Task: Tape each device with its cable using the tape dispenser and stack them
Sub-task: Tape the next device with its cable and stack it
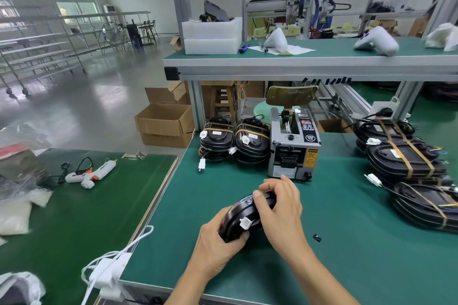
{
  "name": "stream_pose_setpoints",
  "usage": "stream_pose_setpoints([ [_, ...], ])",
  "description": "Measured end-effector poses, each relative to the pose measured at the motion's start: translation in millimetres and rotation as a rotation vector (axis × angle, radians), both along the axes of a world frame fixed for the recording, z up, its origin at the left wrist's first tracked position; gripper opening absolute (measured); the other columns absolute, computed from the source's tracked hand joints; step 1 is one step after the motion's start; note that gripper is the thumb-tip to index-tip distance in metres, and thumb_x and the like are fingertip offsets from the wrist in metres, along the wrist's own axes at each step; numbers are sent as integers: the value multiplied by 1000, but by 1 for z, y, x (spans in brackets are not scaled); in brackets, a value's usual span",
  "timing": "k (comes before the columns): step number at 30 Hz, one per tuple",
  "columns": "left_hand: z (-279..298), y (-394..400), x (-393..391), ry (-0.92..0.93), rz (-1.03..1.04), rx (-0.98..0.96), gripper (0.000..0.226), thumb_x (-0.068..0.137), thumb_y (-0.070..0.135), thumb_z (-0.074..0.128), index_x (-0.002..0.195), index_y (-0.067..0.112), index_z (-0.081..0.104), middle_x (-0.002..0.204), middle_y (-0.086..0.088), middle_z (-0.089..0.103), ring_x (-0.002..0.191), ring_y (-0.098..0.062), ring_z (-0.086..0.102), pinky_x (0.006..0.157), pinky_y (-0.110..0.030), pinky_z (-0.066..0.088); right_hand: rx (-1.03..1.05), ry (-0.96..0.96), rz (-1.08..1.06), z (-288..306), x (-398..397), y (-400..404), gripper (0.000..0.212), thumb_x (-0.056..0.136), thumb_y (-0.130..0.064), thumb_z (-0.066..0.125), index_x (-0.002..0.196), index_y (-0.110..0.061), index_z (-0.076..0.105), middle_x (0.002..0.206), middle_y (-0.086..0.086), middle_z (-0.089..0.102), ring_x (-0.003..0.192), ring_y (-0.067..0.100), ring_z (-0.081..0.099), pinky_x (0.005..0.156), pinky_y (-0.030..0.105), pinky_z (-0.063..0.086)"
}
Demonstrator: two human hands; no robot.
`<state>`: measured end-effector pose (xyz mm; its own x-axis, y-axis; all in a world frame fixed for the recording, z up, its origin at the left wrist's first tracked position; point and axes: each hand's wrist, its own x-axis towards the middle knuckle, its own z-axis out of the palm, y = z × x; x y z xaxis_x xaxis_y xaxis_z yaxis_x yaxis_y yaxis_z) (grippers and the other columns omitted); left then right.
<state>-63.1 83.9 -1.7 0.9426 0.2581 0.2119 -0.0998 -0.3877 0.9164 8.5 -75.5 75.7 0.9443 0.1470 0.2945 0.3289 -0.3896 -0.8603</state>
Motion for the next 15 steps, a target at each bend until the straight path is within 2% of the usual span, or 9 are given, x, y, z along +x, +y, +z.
stream_pose_setpoints([
  [2,-1,0,0,4,-3,-9,60,85,29,84,140,45,64,125,16,77,119,-9,73,99,-18,53,-55,-1,1,-1,0,0,22,90,-37,75,103,-34,57,124,-25,53,149,2,22,119,34,16],
  [5,-5,1,1,7,3,-3,62,85,29,84,141,45,63,127,15,77,120,-10,72,102,-24,55,-143,-4,10,-2,-2,0,40,82,-52,77,111,-38,54,128,-26,47,151,1,15,124,43,13],
  [8,-8,3,2,30,7,1,57,85,35,84,139,40,64,122,12,79,113,-15,75,101,-40,59,-199,-1,39,-1,-3,2,55,73,-69,68,117,-42,52,130,-28,44,152,-1,7,126,46,10],
  [10,-7,2,2,29,6,-4,58,85,35,84,139,42,64,122,12,79,115,-15,74,101,-37,58,-167,16,56,2,-3,1,59,70,-77,59,118,-43,54,130,-31,45,150,-6,7,124,40,12],
  [12,-5,1,2,22,13,-7,58,84,35,84,138,46,64,122,13,79,116,-14,74,100,-29,57,-80,51,72,4,0,-2,53,74,-77,57,115,-43,59,129,-37,44,145,-13,11,121,35,15],
  [13,-4,0,2,14,15,-10,58,84,34,84,137,47,65,122,13,79,116,-13,74,100,-26,56,-25,71,72,4,3,-5,43,80,-71,63,113,-43,63,128,-38,46,144,-13,18,120,35,18],
  [15,-4,0,2,-2,17,-13,57,83,32,84,135,47,66,122,12,79,117,-13,74,101,-23,55,103,87,12,4,11,-12,16,90,-49,72,104,-41,70,117,-30,62,132,-4,49,116,39,36],
])
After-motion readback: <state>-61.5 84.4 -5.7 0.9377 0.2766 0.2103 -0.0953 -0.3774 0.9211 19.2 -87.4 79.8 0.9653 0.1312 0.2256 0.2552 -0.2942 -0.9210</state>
